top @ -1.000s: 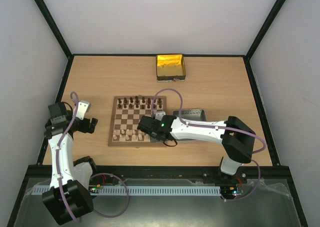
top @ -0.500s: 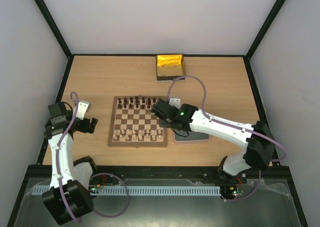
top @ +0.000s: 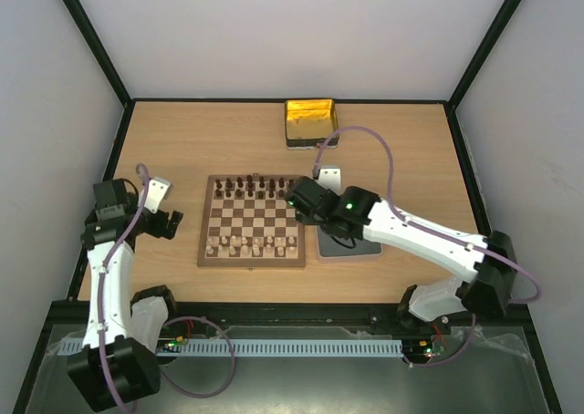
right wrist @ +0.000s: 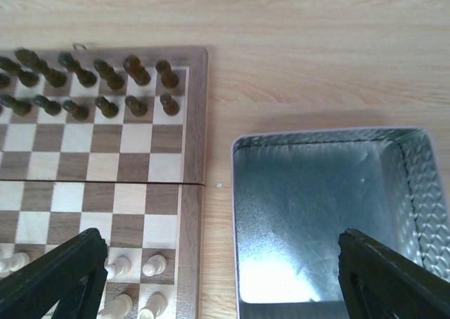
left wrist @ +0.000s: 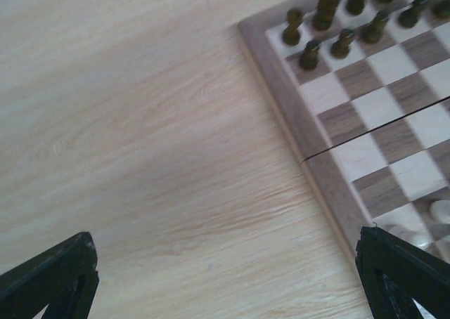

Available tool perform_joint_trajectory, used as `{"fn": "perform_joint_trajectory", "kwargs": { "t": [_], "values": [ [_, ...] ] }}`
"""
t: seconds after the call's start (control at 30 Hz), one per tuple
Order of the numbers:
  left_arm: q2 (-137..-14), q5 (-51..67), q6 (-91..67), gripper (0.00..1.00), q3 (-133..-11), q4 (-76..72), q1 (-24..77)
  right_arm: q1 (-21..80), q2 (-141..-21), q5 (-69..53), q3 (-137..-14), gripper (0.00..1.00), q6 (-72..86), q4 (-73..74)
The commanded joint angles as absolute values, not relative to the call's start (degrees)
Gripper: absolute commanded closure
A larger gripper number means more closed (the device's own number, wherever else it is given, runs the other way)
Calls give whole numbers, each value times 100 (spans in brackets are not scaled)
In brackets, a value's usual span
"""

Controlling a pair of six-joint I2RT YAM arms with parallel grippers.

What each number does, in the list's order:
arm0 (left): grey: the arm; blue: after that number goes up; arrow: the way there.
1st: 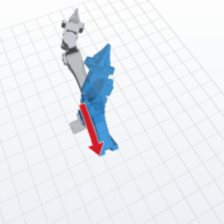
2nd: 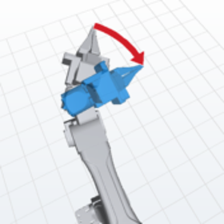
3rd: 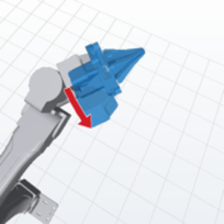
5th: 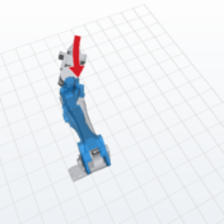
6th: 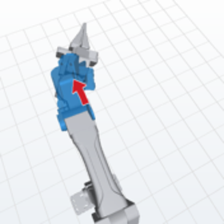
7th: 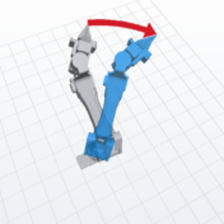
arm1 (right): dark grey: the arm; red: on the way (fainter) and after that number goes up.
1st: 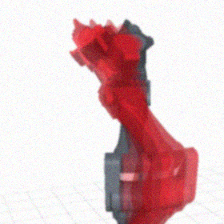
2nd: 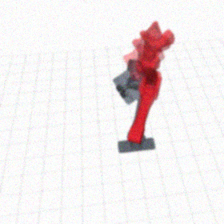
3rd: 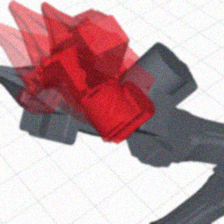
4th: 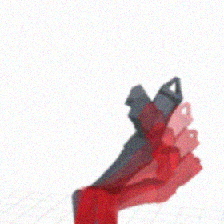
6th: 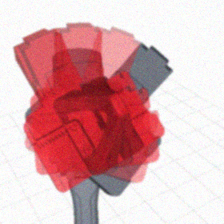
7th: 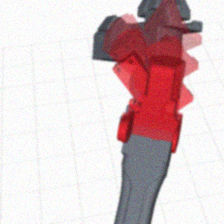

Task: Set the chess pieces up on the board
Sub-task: Reset both arms

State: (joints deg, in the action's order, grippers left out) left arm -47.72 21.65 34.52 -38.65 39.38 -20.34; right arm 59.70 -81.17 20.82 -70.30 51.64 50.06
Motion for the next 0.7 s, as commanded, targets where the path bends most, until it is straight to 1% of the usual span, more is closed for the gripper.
{"fn": "perform_joint_trajectory", "kwargs": {
  "t": [0.0,0.13,0.33,0.4,0.47,0.67],
  "values": [
    [-4743,1935,3256,1,-4563,4296,-1299,5982,-7514,2520,-7207,14,4970,5336],
    [-4961,1826,2791,1,-5097,4681,-347,5982,-7292,2360,-7089,14,4945,5438],
    [-5120,1120,2150,1,-5661,4900,1117,5985,-6761,1908,-6399,15,4957,5194],
    [-5160,1043,2014,1,-5797,5010,1555,5985,-6592,1807,-6188,15,4932,5087],
    [-5235,1241,2089,1,-5867,5149,1678,5987,-6442,1766,-6023,15,4889,4966],
    [-5250,1360,2186,1,-5713,5229,1771,5985,-6226,1609,-5753,16,4754,4769]
  ]
}}
